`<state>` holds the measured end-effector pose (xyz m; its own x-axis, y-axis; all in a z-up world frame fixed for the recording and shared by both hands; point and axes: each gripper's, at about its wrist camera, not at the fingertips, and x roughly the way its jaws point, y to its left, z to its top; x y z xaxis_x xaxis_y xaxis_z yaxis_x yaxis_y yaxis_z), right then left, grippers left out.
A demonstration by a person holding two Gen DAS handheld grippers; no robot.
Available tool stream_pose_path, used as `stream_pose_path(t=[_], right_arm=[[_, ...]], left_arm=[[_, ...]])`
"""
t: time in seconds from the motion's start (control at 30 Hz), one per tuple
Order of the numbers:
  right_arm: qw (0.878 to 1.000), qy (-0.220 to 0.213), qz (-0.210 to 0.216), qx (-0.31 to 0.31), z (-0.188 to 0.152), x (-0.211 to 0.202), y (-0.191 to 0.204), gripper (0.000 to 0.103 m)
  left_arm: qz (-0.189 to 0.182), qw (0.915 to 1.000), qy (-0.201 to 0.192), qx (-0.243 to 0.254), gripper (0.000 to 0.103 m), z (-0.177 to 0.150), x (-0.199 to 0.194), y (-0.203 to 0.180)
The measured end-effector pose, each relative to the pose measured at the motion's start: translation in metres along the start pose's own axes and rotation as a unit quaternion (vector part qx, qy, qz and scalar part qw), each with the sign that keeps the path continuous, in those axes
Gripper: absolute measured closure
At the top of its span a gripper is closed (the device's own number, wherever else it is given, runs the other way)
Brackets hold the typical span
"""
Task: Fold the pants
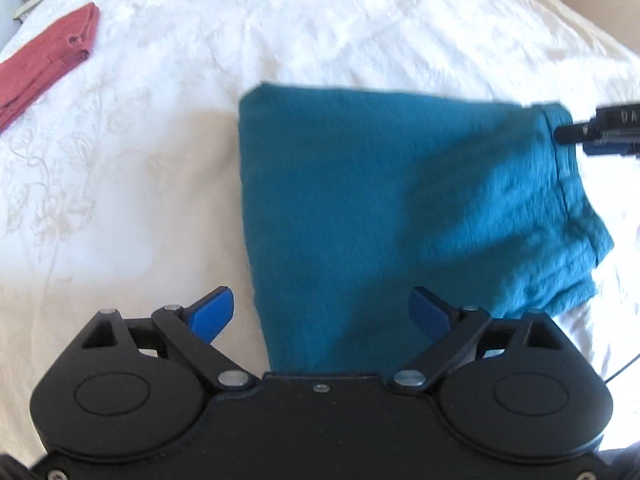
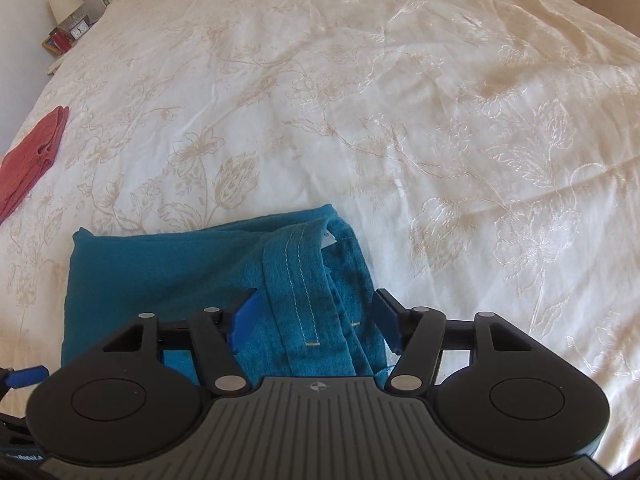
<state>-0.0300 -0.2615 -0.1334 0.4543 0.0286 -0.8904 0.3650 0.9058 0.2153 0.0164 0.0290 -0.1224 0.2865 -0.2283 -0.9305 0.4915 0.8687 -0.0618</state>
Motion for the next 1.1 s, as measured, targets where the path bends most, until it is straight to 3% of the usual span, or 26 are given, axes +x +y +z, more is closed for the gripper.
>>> stream_pose_path(t=[0.07,0.23,0.33,0.47,0.63,0.87,1.1], right_arm=[[1.000,-0.004,0.003,-0.009,0.004,0.004,0.002,0.040],[1.000,-0.006,-0.015,-0.027,0.016,0.016,0.009,0.038],[0.998,-0.043,-0.008,-0.052,0.022,0.006,0.024,0.038],[0.996,-0.042,0.007,-0.084,0.028,0.008,0.037,0.038],[0.998,0.010,-0.025,-0.057,0.020,0.035,0.017,0.036],[0.998,0.032,0.033,0.031,0.007,0.042,-0.018,0.026],[0.991,0.050,0.081,0.096,0.013,0.049,-0.029,0.030]], left_arm=[[0.006,0.9995,-0.028,-0.011,0.004,0.014,-0.005,0.006],[0.024,0.9984,-0.044,-0.025,0.004,0.053,0.011,0.016],[0.027,0.9978,-0.038,-0.046,0.004,0.069,0.024,0.025],[0.023,0.9981,-0.003,-0.057,0.004,0.067,0.051,0.033],[0.015,0.9985,0.036,-0.038,0.004,0.048,0.070,0.031],[-0.017,0.9987,0.039,-0.026,0.004,0.032,0.061,0.024],[-0.017,0.9983,0.043,-0.036,0.004,0.033,0.057,0.024]])
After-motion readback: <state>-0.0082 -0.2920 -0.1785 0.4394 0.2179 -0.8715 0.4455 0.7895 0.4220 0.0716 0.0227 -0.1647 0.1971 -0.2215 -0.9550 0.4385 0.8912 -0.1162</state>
